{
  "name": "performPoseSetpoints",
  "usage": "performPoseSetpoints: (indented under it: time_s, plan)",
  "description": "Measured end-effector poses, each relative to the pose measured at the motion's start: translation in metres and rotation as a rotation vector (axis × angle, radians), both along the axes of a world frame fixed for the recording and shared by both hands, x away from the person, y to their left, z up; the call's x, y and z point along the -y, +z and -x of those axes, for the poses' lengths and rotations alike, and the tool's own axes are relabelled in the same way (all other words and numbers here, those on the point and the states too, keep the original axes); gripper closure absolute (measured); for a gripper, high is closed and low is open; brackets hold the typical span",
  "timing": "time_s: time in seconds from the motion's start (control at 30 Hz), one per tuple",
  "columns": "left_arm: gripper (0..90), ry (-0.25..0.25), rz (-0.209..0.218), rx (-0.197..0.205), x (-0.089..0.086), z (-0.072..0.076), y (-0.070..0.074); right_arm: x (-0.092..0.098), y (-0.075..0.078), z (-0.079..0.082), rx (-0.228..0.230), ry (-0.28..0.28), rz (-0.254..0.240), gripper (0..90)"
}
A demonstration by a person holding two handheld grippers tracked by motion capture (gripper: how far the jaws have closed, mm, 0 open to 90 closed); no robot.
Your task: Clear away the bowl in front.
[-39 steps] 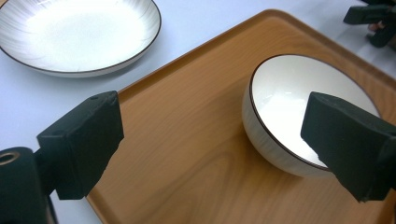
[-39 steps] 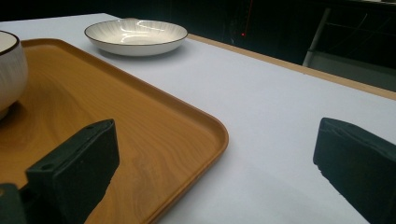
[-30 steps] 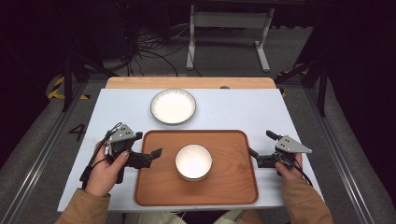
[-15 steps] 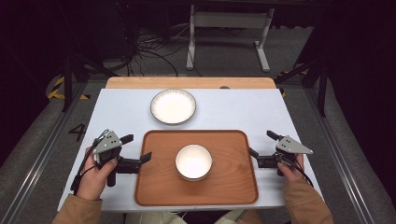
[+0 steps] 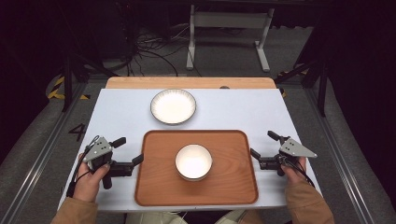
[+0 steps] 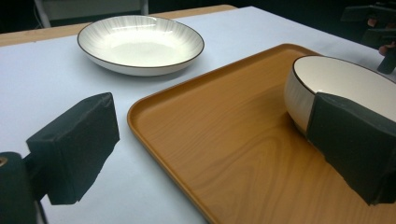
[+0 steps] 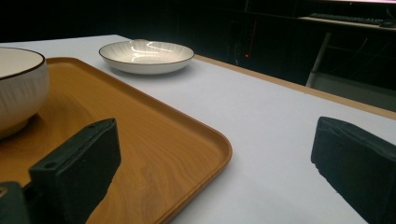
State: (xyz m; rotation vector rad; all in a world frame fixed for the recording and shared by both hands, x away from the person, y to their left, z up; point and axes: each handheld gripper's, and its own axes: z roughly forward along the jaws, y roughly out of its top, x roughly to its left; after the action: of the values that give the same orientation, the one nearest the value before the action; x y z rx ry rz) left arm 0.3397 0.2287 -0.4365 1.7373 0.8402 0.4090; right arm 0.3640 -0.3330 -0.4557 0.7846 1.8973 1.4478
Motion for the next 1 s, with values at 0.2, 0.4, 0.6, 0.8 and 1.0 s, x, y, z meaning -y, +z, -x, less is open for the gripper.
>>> performPoseSetpoints:
  time_s: [0.2,0.4,0.6,0.8,1.0]
  plan:
    - [4.0,0.017,0.01,0.018,-0.007,0.0,-0.012,0.004,-0.001,0.003,0.027,0.005,-0.039,2.3]
    - [4.4,0.05,-0.016,0.033,-0.015,0.002,-0.023,0.007,-0.002,0.006,0.057,0.008,-0.071,2.9]
    - [4.6,0.049,-0.021,0.056,-0.019,0.002,-0.031,0.009,-0.003,0.007,0.072,0.012,-0.091,3.1]
    - [4.3,0.048,0.01,0.069,-0.023,0.004,-0.033,0.008,-0.003,0.008,0.074,0.016,-0.089,3.3]
    - [4.2,0.033,0.013,0.081,-0.023,0.005,-0.033,0.008,-0.003,0.008,0.076,0.023,-0.082,3.3]
